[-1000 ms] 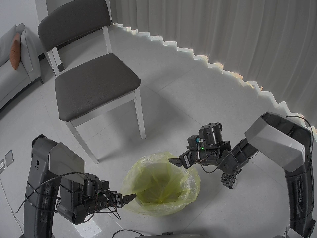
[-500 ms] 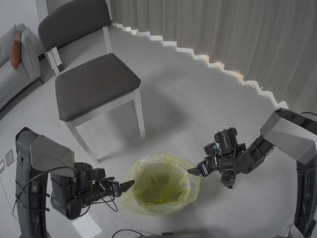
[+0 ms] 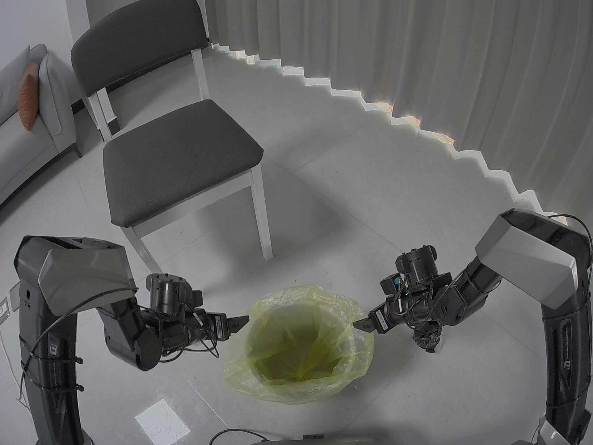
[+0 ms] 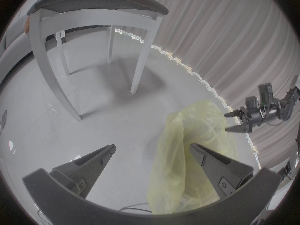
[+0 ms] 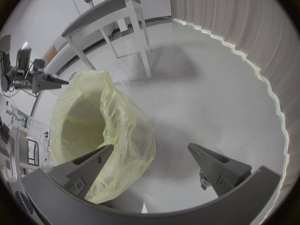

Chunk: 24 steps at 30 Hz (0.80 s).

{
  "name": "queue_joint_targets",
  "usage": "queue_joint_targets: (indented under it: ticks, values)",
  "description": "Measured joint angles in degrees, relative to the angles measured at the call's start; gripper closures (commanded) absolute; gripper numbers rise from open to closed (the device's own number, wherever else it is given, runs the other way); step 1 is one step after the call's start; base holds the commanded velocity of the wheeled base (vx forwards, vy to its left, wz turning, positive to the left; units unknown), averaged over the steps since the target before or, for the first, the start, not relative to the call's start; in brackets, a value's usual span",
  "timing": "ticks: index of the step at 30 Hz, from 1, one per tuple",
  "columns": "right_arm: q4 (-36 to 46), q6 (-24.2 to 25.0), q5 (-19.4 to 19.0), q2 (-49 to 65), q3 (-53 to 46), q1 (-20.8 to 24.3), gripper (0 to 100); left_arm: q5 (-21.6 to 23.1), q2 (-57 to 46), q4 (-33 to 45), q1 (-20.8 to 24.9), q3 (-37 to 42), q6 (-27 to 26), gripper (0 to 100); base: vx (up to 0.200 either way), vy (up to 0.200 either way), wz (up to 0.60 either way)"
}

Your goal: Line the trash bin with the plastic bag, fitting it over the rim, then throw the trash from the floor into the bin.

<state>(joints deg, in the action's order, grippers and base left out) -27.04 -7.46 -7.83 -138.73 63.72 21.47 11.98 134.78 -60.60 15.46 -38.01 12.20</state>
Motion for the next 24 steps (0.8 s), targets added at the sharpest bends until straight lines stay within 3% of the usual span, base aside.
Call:
queue_joint_targets:
  ticks: [9,14,24]
  values:
    - [1.0,-0.1,0.7,-2.1,2.0,-1.1,0,-1.5,1.3,12.7,-0.9,-15.3,-2.7,0,0.0,0.0,0.0]
    - [1.0,-0.1,0.9,-2.8,2.6,-1.3,0,-2.1,4.1,15.7,-0.8,-20.7,-3.7,0,0.0,0.0,0.0]
    - [1.0,-0.1,0.9,-2.6,2.6,-1.2,0,-0.9,1.4,15.7,1.1,-19.1,-3.8,0,0.0,0.0,0.0]
